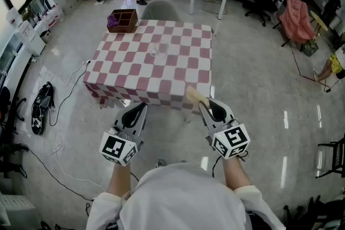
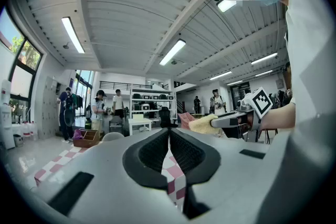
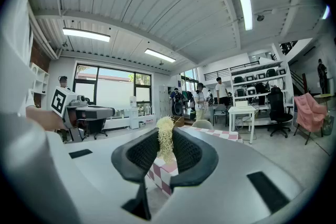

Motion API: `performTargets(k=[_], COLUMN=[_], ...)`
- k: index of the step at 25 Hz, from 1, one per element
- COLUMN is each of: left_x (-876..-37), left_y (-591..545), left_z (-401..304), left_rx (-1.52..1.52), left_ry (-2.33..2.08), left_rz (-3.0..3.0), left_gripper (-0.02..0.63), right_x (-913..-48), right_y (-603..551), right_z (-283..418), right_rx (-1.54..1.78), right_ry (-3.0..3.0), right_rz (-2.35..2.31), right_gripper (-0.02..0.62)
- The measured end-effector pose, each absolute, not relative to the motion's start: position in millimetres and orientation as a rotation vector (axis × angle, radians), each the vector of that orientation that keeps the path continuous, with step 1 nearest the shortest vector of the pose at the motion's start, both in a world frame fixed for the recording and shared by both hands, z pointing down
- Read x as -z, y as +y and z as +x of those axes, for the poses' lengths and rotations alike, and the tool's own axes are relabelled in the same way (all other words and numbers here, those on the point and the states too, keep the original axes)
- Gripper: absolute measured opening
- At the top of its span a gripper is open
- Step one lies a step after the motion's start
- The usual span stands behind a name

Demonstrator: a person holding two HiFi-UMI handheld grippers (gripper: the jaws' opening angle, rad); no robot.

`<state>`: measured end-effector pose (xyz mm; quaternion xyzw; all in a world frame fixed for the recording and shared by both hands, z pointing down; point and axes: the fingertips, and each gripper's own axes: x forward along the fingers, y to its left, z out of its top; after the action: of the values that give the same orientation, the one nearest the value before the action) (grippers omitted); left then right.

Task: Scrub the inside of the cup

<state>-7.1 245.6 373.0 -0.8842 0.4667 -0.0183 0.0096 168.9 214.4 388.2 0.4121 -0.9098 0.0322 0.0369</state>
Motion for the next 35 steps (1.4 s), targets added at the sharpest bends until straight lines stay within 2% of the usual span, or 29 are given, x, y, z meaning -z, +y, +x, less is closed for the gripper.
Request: performTargets(k=[18,35], left_x=[-393,-404], left_y=[262,180], left_z=[16,-36], left_rx=[0.068,0.043], left_ry=[1.601,1.536], left_rz=[-2.72,-2.792], left_gripper=[0.04,0.04], right_x=[-397,-401], right_y=[214,143], right_z=[200,153], right_rx=[-0.173,-0.165], right_ry=[-2.885,-2.835], right_rz=[1.191,1.28], right_gripper=[0.089,0.089])
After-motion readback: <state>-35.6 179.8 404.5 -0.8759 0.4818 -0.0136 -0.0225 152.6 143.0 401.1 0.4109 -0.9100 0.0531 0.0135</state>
